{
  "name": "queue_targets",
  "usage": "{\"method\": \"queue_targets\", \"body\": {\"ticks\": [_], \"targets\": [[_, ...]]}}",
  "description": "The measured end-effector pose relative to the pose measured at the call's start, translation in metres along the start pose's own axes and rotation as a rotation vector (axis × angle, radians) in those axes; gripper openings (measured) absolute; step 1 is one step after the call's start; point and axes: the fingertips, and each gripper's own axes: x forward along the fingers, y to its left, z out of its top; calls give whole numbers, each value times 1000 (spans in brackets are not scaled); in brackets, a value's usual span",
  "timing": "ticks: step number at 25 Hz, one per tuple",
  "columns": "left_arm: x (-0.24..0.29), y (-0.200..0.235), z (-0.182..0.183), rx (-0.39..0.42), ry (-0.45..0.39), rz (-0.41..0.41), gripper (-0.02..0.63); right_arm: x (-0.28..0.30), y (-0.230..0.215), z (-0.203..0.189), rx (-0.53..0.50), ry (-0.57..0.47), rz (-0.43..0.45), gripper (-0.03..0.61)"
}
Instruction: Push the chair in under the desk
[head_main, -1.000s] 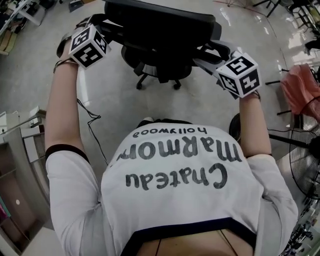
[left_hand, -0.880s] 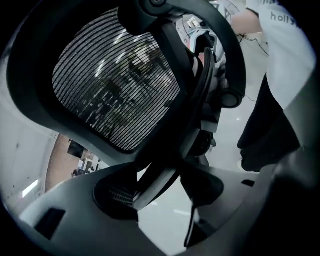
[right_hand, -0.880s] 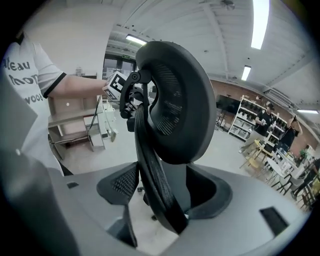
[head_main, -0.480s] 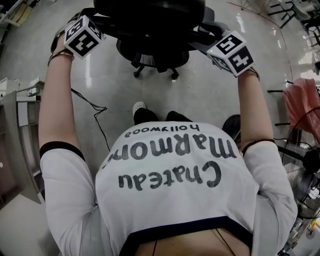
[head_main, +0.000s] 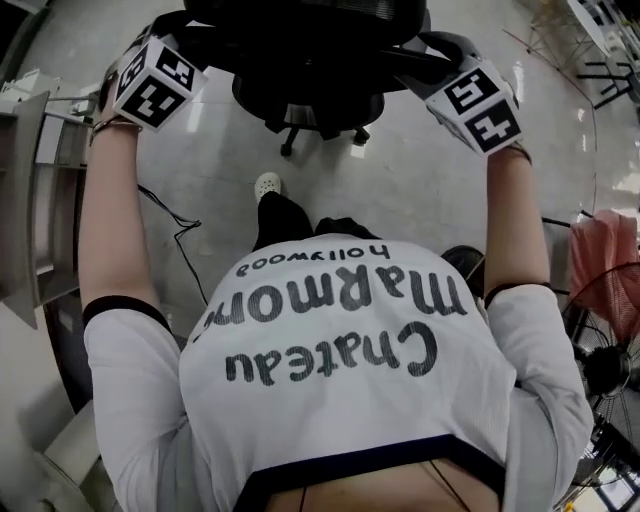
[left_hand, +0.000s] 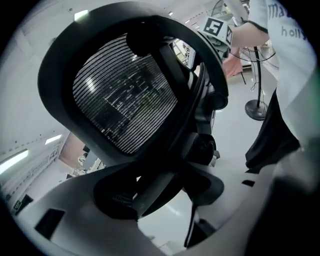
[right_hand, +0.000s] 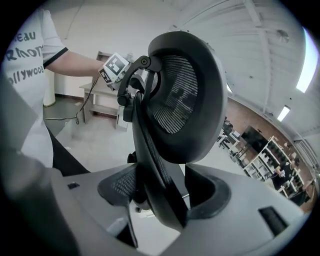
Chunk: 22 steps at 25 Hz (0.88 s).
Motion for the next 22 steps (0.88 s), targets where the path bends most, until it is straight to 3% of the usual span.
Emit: {"method": "queue_targets", "body": {"ticks": [5, 9, 17, 20, 22], "targets": [[-23, -11, -11, -29, 52, -6, 272, -2, 10, 9, -49, -39, 56, 290], [-70, -23, -61, -70, 106, -3, 272, 5, 55, 44, -92, -69, 121, 291], [-140, -46, -125, -153, 96, 26, 270, 17, 119, 89, -155, -30, 239, 293], [-184, -64, -167, -194, 89, 47, 270, 40, 159, 111, -325, 65, 158, 278], [-203, -73, -179, -228, 95, 65, 270, 59, 166, 116, -492, 125, 54, 193]]}}
